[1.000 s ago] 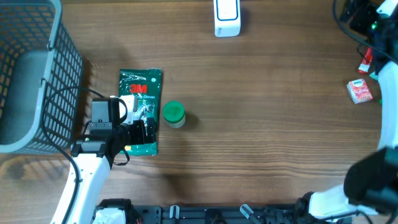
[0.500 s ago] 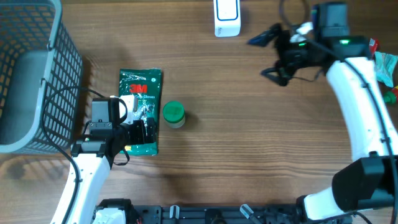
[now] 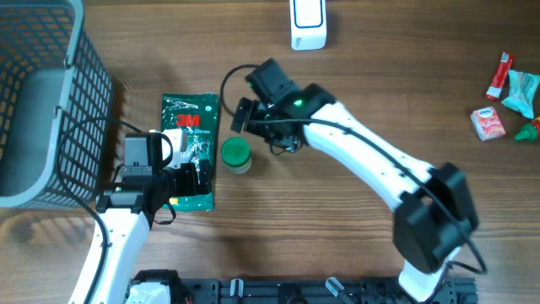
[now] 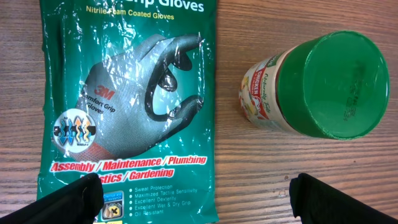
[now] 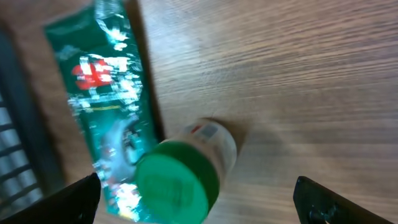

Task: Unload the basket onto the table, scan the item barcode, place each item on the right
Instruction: 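Move the right gripper over the green-lidded jar and grasp it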

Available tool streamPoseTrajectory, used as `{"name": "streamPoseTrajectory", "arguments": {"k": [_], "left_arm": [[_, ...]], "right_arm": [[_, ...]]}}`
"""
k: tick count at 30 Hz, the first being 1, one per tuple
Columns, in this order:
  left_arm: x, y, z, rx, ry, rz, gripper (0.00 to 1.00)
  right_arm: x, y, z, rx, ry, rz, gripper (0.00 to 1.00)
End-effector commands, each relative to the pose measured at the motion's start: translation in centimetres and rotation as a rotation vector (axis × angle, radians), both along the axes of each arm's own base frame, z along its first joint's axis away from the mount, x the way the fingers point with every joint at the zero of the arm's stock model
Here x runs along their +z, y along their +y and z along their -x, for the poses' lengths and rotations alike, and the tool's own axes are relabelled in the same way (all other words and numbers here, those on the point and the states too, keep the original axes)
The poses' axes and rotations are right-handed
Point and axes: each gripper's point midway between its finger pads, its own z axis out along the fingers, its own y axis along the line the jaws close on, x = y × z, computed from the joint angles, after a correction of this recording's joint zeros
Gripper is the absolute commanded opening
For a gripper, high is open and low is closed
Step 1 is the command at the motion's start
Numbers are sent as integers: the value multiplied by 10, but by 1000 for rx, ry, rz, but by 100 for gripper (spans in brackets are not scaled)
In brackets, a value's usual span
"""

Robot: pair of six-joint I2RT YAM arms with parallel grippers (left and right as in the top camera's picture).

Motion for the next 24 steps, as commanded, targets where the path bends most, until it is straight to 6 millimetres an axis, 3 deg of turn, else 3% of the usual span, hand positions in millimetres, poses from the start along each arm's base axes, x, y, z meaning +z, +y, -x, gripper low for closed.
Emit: {"name": "streamPoseTrajectory", "arguments": {"k": [1,9,17,20,24], "left_arm": [[0,2,-1,15,-2,5,100],[0,2,-1,15,-2,5,100],[0,2,-1,15,-2,5,100],[0,2,-1,15,-2,5,100],[0,2,-1,15,-2,5,100]], "right_arm": [[-23,6,-5,-3,-17,48,100],[-27,30,-2,22,-21,-13,99],[-53,44,15,73,34,3,99],[-55,44,21,82,49,14,93],[-57,43,29,92,86,16,77]]}}
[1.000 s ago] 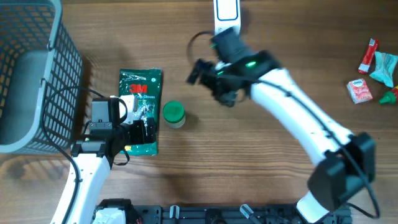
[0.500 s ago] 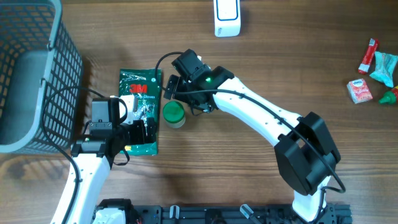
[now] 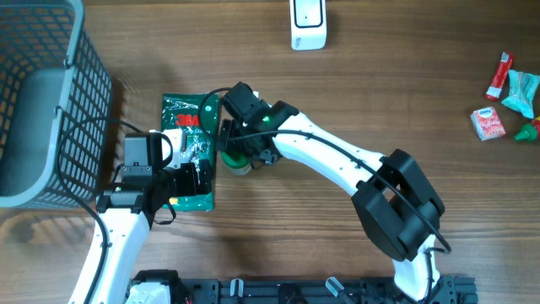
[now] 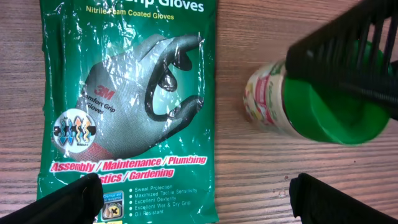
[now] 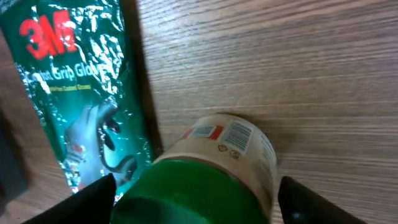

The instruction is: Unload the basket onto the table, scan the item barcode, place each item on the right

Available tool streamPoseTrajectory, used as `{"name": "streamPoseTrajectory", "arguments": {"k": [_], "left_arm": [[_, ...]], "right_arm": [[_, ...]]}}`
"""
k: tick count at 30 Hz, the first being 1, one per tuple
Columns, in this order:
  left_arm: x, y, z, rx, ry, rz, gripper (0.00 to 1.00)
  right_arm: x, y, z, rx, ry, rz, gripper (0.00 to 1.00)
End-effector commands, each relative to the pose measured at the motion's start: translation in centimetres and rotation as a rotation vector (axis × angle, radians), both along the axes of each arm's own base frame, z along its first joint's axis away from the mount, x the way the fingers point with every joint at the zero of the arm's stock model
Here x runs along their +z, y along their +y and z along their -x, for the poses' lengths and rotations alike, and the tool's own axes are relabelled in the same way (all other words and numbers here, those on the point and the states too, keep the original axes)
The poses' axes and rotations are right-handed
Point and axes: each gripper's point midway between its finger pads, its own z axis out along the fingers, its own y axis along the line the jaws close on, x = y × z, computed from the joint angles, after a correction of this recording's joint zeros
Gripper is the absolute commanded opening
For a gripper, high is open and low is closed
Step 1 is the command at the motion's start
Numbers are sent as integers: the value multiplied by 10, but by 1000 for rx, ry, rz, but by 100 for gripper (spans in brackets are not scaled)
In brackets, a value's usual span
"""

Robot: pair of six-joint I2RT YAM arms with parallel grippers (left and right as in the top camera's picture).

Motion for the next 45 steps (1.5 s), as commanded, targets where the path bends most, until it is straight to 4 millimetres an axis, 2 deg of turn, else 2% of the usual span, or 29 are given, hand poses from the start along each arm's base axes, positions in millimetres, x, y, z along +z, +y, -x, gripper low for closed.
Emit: {"name": "streamPoseTrajectory", "arguments": {"k": [1,6,8,9,14,17,19,20,21,23,25,27,31,32,35,37,43,45], "left_arm": [[0,2,-1,15,-1,5,100],[0,2,-1,15,-1,5,100],[0,2,-1,15,-1,5,100],[0,2,-1,15,-1,5,100],[0,2,-1,15,-1,5,100],[0,2,-1,15,-1,5,100],[0,2,-1,15,-1,5,100],[0,2,-1,15,-1,5,100],[0,2,-1,15,-1,5,100],[0,2,-1,15,-1,5,100],[0,2,-1,15,-1,5,100],[0,2,-1,15,0,5,100],[0,2,-1,15,-1,5,100],[0,2,-1,15,-1,5,100],[0,2,-1,15,-1,5,100],[0,2,-1,15,-1,5,100],[1,2,-1,15,-2,5,100],[0,2,-1,15,-1,5,100]], "right_arm": [[-7,1,9,19,41,5,76],[-11,-9,13,88,26,59,66],[-14,-19,12,142,-2,115,65],[-15,-32,10,196,-17,168,65],[0,-62,5,258,-17,207,83],[16,-102,-11,192,-40,290,89],[33,-121,-20,160,-56,283,95],[43,-124,-21,155,-66,259,96],[61,-122,-21,166,-91,208,99],[79,-117,-19,170,-124,156,100],[83,-108,-15,181,-118,111,100],[72,-99,-4,168,-57,80,100],[46,-72,17,288,-59,77,100],[36,-64,30,332,-51,85,100],[31,-51,40,408,-86,87,100],[25,-55,37,393,-123,162,100],[2,-48,56,469,-92,217,100],[-10,-52,61,475,-50,244,100]]}}
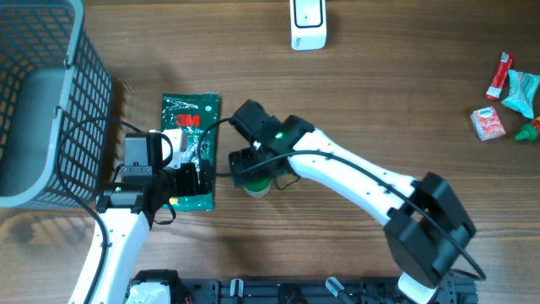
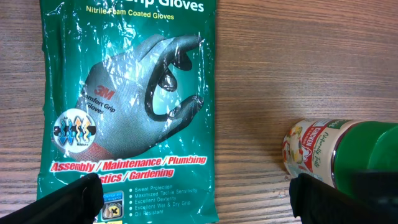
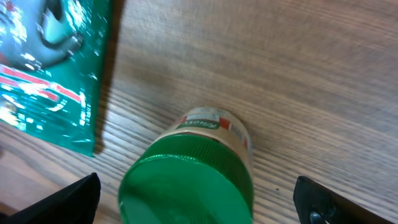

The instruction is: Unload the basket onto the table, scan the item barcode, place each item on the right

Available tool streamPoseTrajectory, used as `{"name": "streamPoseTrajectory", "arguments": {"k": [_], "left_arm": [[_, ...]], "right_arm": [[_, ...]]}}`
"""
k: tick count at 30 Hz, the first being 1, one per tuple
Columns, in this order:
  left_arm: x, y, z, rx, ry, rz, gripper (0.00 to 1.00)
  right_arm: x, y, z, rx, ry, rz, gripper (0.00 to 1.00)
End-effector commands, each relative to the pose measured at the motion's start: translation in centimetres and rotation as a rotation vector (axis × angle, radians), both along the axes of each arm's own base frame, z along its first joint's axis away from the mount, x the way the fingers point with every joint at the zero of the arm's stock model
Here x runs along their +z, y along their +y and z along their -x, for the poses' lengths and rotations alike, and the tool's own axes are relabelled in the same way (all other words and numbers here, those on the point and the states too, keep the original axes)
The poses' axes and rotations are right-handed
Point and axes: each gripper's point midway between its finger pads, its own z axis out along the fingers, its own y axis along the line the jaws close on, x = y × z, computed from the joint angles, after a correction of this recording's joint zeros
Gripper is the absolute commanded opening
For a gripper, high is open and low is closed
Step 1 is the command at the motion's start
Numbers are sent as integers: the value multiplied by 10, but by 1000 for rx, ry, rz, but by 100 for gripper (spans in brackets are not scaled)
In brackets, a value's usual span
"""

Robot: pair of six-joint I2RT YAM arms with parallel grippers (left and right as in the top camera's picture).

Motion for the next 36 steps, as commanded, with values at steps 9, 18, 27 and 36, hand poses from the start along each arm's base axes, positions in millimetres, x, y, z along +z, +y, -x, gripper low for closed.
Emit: {"name": "streamPoseTrajectory", "arguments": {"k": [9,18,27,36], "left_arm": [[0,2,-1,15,-2,5,100],[0,2,-1,15,-2,5,100],[0,2,-1,15,-1,5,100],[0,2,-1,15,-2,5,100]], "right_arm": [[-33,-38,-1,-44,24,192,100],[-27,-106,-55,-151,-38,293,99],[64,-106,-79,-279,-116,127,100],[76,-104,-50,166,-137,106,100]]}}
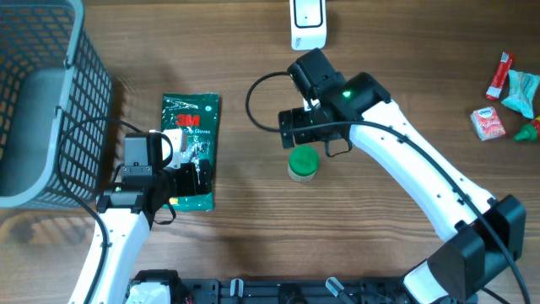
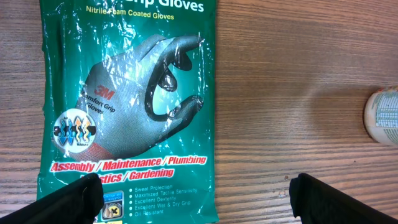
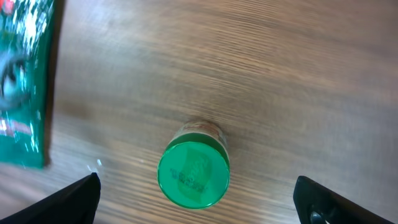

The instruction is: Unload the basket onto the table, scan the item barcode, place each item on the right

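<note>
A small jar with a green lid (image 1: 302, 163) stands upright on the wooden table, seen from above in the right wrist view (image 3: 193, 171). My right gripper (image 1: 305, 135) hovers over it, open wide (image 3: 199, 202), and touches nothing. The white barcode scanner (image 1: 307, 21) sits at the far edge of the table. A green 3M gloves pack (image 1: 190, 152) lies flat at the left (image 2: 127, 106). My left gripper (image 1: 187, 179) hangs open over the pack's near end (image 2: 199, 199). The jar's edge (image 2: 385, 116) shows at the right of the left wrist view.
A grey wire basket (image 1: 34, 101) stands at the left edge. Several small snack packets (image 1: 506, 101) lie at the far right. Black cables (image 1: 257, 105) loop off the right arm near the jar.
The jar stood near the pack's right side, at the front, under my right gripper. Now it stands farther right and back, upright, with the open right gripper higher above it. The left arm has not moved.
The jar stood beside the gloves pack with my right gripper open nearby. Then the gripper was down around the jar. Later the jar was a little nearer the front, and now it stands towards the table's middle. The left gripper stayed open over the pack throughout.
</note>
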Available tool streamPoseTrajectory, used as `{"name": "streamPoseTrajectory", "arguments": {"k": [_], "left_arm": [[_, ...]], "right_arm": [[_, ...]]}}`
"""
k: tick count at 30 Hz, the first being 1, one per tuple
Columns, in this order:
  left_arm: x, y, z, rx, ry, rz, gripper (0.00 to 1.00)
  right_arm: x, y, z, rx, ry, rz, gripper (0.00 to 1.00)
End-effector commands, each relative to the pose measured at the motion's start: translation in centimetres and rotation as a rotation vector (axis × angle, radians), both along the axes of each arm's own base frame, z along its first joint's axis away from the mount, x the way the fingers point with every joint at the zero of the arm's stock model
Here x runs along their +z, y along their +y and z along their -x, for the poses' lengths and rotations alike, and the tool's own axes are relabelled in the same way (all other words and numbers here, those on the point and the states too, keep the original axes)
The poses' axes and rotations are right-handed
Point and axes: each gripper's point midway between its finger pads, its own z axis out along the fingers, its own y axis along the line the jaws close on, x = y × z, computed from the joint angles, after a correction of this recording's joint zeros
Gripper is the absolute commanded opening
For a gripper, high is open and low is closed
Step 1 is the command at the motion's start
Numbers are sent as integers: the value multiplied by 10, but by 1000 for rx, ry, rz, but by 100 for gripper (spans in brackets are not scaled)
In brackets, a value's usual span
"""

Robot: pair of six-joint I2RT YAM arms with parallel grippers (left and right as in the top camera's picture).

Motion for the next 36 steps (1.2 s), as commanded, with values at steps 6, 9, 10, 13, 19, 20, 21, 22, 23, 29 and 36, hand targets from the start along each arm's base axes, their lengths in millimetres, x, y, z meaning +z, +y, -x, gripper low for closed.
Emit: {"name": "streamPoseTrajectory", "arguments": {"k": [6,9,10,13,19,20,21,22,23,29,36], "left_arm": [[0,2,-1,15,-1,5,100],[0,2,-1,15,-1,5,100],[0,2,-1,15,-2,5,100],[0,2,-1,15,-1,5,100],[0,2,-1,15,-1,5,100],[0,2,-1,15,-1,5,100],[0,2,-1,15,-1,5,100],[0,2,-1,15,-1,5,100],[0,2,-1,15,-1,5,100],[0,2,-1,15,-1,5,100],[0,2,-1,16,-1,5,100]], "right_arm": [[-54,9,17,345,60,14,100],[-50,26,29,512,69,-69,100],[-51,26,29,520,69,-70,100],[-65,25,27,519,88,-53,100],[-101,17,20,501,133,32,100],[-107,15,22,503,153,39,100],[-112,13,26,507,180,45,100],[-116,11,30,506,206,54,100],[-117,9,33,505,224,59,99],[-117,10,41,464,265,36,99],[-117,12,37,289,280,15,64]]}}
